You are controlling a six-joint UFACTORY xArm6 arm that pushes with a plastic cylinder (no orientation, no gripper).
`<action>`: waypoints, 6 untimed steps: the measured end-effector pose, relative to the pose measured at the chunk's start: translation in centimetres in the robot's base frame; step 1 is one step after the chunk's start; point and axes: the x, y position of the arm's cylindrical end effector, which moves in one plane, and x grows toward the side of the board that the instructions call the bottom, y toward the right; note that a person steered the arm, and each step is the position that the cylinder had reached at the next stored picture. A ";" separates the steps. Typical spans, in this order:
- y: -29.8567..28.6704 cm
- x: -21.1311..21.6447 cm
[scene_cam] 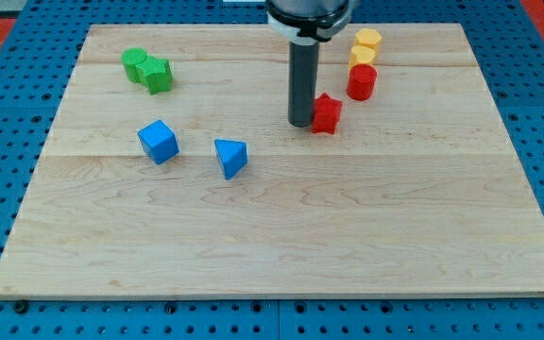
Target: Move the blue triangle to the right of the blue cube
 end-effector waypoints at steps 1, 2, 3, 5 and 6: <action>3.5 0.0; 5.1 0.4; 4.9 8.6; -16.0 10.2; -17.4 9.9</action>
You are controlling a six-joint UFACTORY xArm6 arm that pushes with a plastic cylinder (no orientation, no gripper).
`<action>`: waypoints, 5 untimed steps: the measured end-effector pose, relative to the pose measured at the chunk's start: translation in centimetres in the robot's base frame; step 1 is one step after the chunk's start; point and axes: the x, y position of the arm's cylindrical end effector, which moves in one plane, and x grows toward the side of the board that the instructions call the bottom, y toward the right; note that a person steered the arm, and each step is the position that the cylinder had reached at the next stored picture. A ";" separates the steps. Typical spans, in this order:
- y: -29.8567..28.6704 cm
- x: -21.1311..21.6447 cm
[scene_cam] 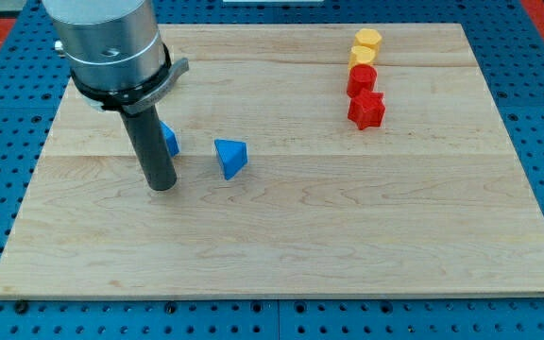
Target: Move the blue triangle to the right of the blue cube
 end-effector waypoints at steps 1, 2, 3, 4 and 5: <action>3.6 -1.0; 9.2 -1.7; 15.6 -2.3; 17.3 -1.9; 10.0 0.7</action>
